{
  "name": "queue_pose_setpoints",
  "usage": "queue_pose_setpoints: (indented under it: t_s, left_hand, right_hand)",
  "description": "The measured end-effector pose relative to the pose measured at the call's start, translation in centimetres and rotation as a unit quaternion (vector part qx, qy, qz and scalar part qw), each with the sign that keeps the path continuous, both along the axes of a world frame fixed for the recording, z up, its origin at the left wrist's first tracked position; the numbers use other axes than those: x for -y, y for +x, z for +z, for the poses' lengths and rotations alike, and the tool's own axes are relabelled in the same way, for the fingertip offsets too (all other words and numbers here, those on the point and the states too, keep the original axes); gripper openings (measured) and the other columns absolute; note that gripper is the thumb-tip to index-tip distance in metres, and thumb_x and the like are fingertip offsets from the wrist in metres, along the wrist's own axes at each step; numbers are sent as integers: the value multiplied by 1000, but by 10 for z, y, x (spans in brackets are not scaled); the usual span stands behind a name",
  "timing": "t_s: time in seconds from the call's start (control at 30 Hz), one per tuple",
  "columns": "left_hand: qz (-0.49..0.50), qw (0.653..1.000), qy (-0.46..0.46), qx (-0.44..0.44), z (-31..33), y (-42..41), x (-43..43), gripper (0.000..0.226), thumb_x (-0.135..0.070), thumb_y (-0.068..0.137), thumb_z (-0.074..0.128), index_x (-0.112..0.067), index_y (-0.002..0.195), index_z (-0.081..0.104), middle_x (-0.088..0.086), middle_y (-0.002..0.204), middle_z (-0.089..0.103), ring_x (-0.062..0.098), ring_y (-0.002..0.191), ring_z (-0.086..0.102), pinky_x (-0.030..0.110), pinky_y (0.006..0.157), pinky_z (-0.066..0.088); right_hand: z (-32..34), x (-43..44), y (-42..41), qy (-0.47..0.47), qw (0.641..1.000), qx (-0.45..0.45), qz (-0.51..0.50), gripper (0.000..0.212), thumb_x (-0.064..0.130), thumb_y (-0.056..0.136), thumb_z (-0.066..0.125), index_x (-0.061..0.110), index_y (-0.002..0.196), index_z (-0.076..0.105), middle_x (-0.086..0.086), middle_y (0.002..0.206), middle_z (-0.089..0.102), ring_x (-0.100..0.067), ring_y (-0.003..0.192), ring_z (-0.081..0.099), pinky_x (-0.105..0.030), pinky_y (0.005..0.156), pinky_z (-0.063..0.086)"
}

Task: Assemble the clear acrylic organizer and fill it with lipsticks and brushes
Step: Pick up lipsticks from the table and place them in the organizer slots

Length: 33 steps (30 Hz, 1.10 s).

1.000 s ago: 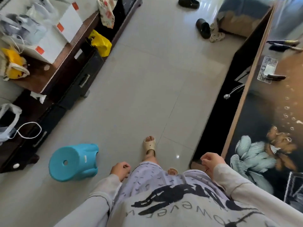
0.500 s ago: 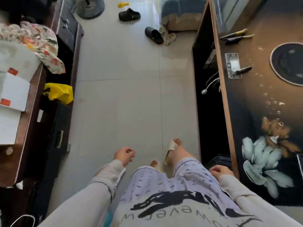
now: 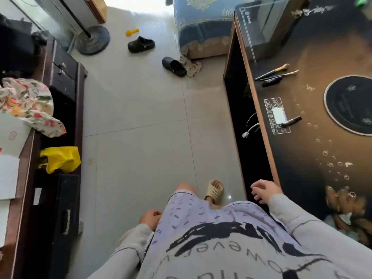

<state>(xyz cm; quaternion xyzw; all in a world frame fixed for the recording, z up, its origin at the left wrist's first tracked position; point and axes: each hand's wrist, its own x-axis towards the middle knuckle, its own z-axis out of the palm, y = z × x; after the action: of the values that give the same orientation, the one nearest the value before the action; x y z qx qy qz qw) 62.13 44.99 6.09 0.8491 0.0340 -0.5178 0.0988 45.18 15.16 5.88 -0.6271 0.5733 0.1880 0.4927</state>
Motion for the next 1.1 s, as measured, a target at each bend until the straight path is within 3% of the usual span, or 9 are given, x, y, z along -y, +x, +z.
queue_pose_setpoints:
  t_s: [0.07, 0.2, 0.33, 0.53, 0.67, 0.8, 0.9, 0.97, 1.1]
  left_hand:
    - [6, 1000, -9, 8, 0, 20, 21, 29, -11, 90, 47, -15, 62, 53, 14, 86, 64, 16, 78, 36, 20, 72, 29]
    - [-10, 999, -32, 9, -4, 69, 72, 18, -4, 88, 48, -4, 90, 66, 14, 85, 68, 18, 66, 53, 17, 59, 40]
    - [-24, 998, -65, -4, -7, 126, 135, 31, 6, 86, 45, -12, 62, 51, 6, 59, 47, 17, 44, 45, 23, 47, 32]
    - [-205, 975, -86, -1, -7, 214, 243, 27, 4, 86, 47, -14, 66, 51, 1, 60, 50, 5, 34, 51, 15, 34, 35]
    - [-313, 943, -110, 4, 5, 266, 318, 19, 3, 87, 45, -10, 76, 52, 0, 60, 51, 12, 45, 49, 4, 28, 29]
    - [-387, 915, -110, 6, 12, 298, 380, 29, 1, 87, 44, -17, 65, 51, -2, 61, 52, 11, 49, 49, 5, 28, 29]
    - [-438, 893, -102, 10, 12, 303, 415, 29, 1, 87, 44, -17, 65, 51, -2, 60, 51, 0, 32, 50, 7, 28, 29]
    - [-455, 886, -95, 5, 9, 300, 431, 27, 3, 87, 43, -15, 68, 52, -1, 60, 51, -4, 23, 45, 7, 29, 31]
    - [-503, 862, -68, -20, -1, 282, 446, 34, -2, 89, 43, -21, 62, 48, -3, 61, 52, -1, 31, 49, 9, 31, 32]
  right_hand:
    - [4, 19, 12, -2, 1000, 8, -15, 14, -2, 86, 48, 4, 88, 60, -15, 80, 59, -16, 53, 49, -24, 49, 41]
    - [7, 44, 31, 1, 999, 4, -51, 14, 0, 86, 49, 9, 82, 59, -13, 82, 60, -16, 56, 51, -23, 51, 42]
    - [3, 55, 45, 17, 995, -19, -98, 13, 0, 87, 48, 9, 83, 58, -13, 84, 61, -18, 58, 51, -23, 55, 42]
    - [-3, 56, 75, 21, 963, -48, -263, 21, -4, 87, 43, 6, 75, 57, -11, 63, 54, -17, 45, 43, -16, 37, 40]
    - [-8, 48, 101, 40, 930, -89, -353, 32, 0, 87, 45, 11, 57, 51, -5, 56, 51, -17, 45, 42, -19, 44, 37]
    - [-6, 38, 128, 61, 913, -117, -387, 19, 10, 89, 49, 7, 86, 67, -10, 86, 65, -27, 79, 60, -27, 76, 47]
    - [2, 33, 141, 78, 905, -134, -395, 24, 15, 90, 48, 11, 105, 67, -7, 115, 66, -27, 107, 58, -23, 86, 44]
    - [4, 31, 143, 91, 896, -136, -413, 21, 15, 89, 50, 11, 101, 67, -8, 113, 67, -27, 102, 60, -24, 86, 45]
    - [-3, 29, 140, 103, 861, -131, -480, 16, 7, 87, 48, 11, 83, 63, -11, 80, 64, -19, 54, 53, -26, 64, 48]
